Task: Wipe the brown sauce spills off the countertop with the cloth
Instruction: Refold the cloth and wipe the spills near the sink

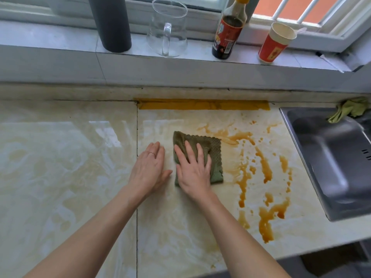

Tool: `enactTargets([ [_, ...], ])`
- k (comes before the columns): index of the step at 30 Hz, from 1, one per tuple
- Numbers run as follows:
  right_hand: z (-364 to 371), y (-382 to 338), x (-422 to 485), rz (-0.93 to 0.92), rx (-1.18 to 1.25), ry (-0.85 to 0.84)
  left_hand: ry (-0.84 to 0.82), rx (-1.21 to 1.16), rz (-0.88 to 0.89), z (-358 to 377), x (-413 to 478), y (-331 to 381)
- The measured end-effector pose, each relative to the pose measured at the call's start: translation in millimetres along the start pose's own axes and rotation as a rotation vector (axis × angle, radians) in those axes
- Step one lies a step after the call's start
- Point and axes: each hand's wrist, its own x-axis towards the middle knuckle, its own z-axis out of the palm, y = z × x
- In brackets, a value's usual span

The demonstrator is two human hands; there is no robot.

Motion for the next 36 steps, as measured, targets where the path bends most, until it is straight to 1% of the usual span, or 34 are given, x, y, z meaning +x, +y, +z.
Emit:
enactTargets([
  [2,-4.3,7.2,19.2,-0.048,-0.017,-0.008,0.005,0.004,-0.005,-0.7,1.5,0.2],
  [3,-7.9,14.8,31.4,-0.032,-0.015,-0.016,-0.001,0.016,-0.006,-0.8,1.4,0.6],
  [6,-18.0,36.8,52.1,0.152,0.045,0.017,-0.051,0.061,-0.005,-0.6,0.9,2.2],
  [8,-16.8,32.5,46.8,0.247,0.094,0.044,-0.091,0.074,-0.005,-3.5,2.2,3.6],
  [9,-14.2,23.6,40.5,0.246,0.104,0.039,-0.106,0.078,-0.001,-5.0,2.6,4.3],
  [10,-10.3,12.3,33.0,0.208,0.099,0.027,-0.115,0.087,0.003,-5.6,2.5,4.8],
  [12,-2.6,-5.9,22.5,0.071,0.063,0.014,-0.108,0.110,0.014,-4.7,3.2,5.6],
  [14,-2.3,-7.2,30.8,-0.028,0.045,0.005,-0.108,0.106,0.009,-4.1,3.2,5.9],
  [15,-4.9,-1.1,42.8,-0.045,0.035,0.002,-0.118,0.094,0.001,-4.0,3.5,5.7],
  [17,-13.4,15.8,68.2,-0.014,0.015,0.000,-0.135,0.075,-0.008,-4.5,4.2,5.3],
  [19,-22.8,28.9,86.6,0.112,0.036,0.016,-0.137,0.070,-0.013,-4.0,4.8,4.3],
  [21,-23.4,25.1,92.2,0.216,0.051,0.036,-0.132,0.072,-0.017,-2.3,5.0,4.1],
  [22,-21.1,15.8,90.6,0.217,0.038,0.028,-0.128,0.072,-0.019,-1.5,4.9,4.0],
  [23,-18.4,5.4,88.3,0.175,0.016,0.021,-0.123,0.072,-0.019,-0.8,6.0,4.1],
  [25,-13.9,-7.9,85.5,0.035,-0.013,0.010,-0.117,0.075,-0.017,-1.5,6.6,4.2],
  [27,-18.0,0.3,94.9,-0.046,-0.023,-0.001,-0.120,0.078,-0.015,-2.2,6.7,4.4],
  [29,-26.8,22.1,111.9,0.000,-0.013,0.007,-0.122,0.087,-0.011,-2.7,6.5,4.6],
  [31,-34.4,41.4,124.1,0.151,0.030,0.027,-0.127,0.093,-0.013,-2.1,6.3,4.8],
  [33,-32.6,39.0,126.5,0.278,0.077,0.043,-0.130,0.101,-0.014,-1.6,6.1,4.3],
  [34,-28.8,29.0,123.8,0.289,0.070,0.036,-0.132,0.100,-0.015,-1.5,6.1,4.0],
  [35,-24.1,17.5,119.2,0.254,0.043,0.029,-0.130,0.095,-0.015,-0.9,6.4,3.7],
  [36,-19.7,8.0,114.1,0.180,0.012,0.028,-0.124,0.091,-0.015,-0.4,6.5,3.4],
])
